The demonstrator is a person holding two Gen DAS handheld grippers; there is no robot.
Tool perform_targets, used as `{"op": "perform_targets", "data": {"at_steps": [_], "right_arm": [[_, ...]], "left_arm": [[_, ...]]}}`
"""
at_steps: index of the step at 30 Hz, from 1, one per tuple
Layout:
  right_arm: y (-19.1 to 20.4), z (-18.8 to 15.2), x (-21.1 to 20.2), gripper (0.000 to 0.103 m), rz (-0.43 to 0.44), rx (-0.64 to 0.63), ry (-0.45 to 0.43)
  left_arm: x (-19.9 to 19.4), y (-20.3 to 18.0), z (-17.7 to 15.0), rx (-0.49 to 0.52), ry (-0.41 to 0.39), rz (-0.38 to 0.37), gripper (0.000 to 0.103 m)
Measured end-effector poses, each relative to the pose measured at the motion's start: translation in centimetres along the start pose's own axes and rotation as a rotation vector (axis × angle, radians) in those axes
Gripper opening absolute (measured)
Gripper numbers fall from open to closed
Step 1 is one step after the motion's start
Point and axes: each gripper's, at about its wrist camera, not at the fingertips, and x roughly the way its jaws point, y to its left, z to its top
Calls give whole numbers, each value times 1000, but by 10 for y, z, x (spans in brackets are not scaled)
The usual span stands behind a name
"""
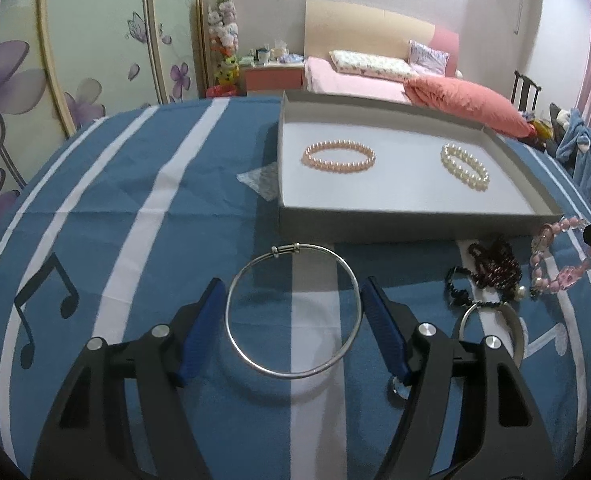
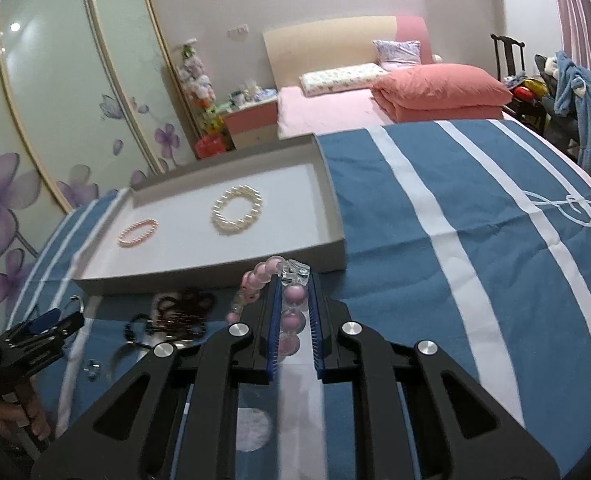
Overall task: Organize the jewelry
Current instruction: 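Carry the pink bead bracelet and silver hoop into the tray and release both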
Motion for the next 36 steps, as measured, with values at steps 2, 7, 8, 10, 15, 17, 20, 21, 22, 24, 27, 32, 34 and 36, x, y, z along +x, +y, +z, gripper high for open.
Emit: {"op": "perform_targets", "data": {"at_steps": [2, 7, 8, 10, 15, 17, 20, 21, 22, 24, 27, 32, 34, 36], "right_arm": [[4, 1, -4, 14, 33, 1, -18], [20, -3, -15, 14, 57, -48, -54], [22, -4, -17, 14, 55, -56, -60], [26, -6, -21, 14, 50, -69, -75], [26, -4, -30, 14, 62, -53, -109], [26, -3, -34, 14, 73, -44, -126], [29, -4, -38, 14, 84, -42, -140], [29, -4, -39, 14, 87, -40, -143], [29, -4, -40, 14, 89, -38, -145], [30, -5, -41, 14, 96, -29, -151], [29, -5, -43, 14, 109, -18, -156], [34, -6, -48, 14, 127, -19, -173], [37, -6, -49, 14, 130, -24, -180], [39, -7, -52, 14, 130, -26, -190]], "left_arm": [[-7, 0, -1, 1, -28, 4, 68], [-25, -2, -3, 3, -92, 5, 68], [-27, -3, -4, 4, -101, 4, 68], [-33, -5, -4, 6, -120, 5, 68], [-42, -7, -2, 1, -157, 3, 68], [-46, -8, -1, 3, -174, 5, 68], [-52, -11, -2, 7, -195, 9, 68], [-54, -13, -3, 8, -204, 11, 68], [-56, -14, -3, 8, -213, 13, 68], [-60, -14, -3, 10, -227, 17, 68], [-66, -18, -4, 14, -256, 26, 68], [-78, -25, -6, 25, -308, 38, 68], [-83, -28, -8, 32, -326, 43, 68], [-88, -31, -9, 42, -349, 50, 68]]}}
